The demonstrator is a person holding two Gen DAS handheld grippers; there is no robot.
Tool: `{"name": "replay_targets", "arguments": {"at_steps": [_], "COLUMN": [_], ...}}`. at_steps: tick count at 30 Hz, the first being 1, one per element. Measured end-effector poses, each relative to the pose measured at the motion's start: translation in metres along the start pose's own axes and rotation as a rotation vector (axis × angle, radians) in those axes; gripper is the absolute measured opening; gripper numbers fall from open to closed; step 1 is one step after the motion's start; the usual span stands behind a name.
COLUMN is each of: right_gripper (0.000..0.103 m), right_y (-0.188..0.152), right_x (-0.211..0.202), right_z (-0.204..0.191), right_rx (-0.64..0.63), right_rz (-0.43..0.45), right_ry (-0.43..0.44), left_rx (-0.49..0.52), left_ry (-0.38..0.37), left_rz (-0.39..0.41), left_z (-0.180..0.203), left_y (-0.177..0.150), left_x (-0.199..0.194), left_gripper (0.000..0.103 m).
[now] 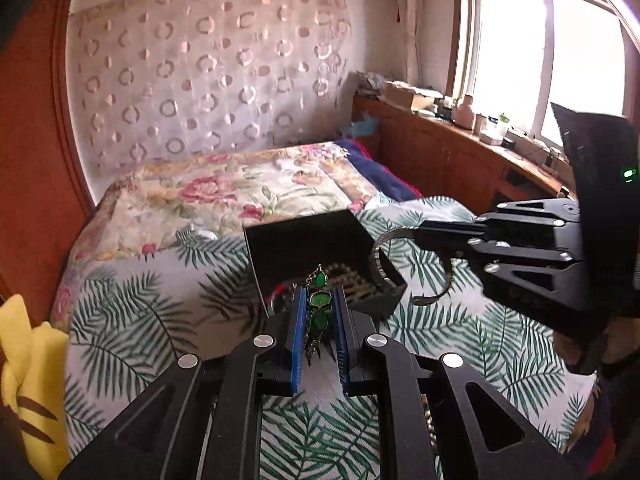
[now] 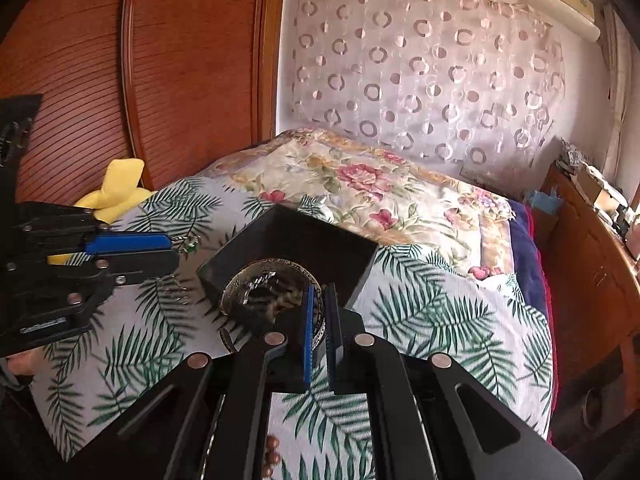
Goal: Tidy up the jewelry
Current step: 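Lower the silver bangle into the black box with the right tool while the left lowers the green earring in, then open both tools and withdraw them from the black box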
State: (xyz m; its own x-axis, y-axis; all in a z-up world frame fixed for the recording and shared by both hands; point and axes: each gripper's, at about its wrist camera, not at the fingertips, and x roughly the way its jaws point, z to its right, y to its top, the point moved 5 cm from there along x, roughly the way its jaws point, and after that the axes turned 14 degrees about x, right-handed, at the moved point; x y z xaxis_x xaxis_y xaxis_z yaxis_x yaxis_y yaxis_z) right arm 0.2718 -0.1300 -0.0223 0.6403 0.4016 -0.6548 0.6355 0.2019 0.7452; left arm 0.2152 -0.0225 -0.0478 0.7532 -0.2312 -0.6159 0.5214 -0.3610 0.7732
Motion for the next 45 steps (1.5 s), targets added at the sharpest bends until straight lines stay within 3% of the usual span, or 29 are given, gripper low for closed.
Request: {"name": "replay_targets", "arguments": {"at_steps": [11, 23, 40, 43, 45], "right_gripper": [0.006, 0.008, 0.009, 0.009, 0.009], "right_y": [0.011, -0.001, -0.005, -0.012, -0.017], "right_x": [0.043, 0.073, 0.036, 0.027, 0.02], "right_z": [0.01, 0.004, 0.013, 0.013, 0.014], "right_rx": [0.053, 0.054, 0.086, 0.084, 0.085], "right_rz": [-0.049, -0.102, -0.052, -0.047, -0.043], "right_ry": [0.0, 0.009, 0.064, 0.073, 0.085], "left_rx": [-0.019, -0.029, -0.058, -0.049, -0.043], "left_ry": [0.025, 0.029, 0.004, 0.005, 0.008], "left_rz": [0.018, -0.021, -0.067, -0.072, -0.066], "left_z": [-0.015, -0.024, -0.024, -0.023, -0.023], "left_y": [0.025, 0.038, 0.027, 0.025, 0.023], "left_x": [0.005, 0.042, 0.076, 0.077, 0.076], "left_gripper": [0.012, 0.012, 0.013, 0.017, 0.027]}}
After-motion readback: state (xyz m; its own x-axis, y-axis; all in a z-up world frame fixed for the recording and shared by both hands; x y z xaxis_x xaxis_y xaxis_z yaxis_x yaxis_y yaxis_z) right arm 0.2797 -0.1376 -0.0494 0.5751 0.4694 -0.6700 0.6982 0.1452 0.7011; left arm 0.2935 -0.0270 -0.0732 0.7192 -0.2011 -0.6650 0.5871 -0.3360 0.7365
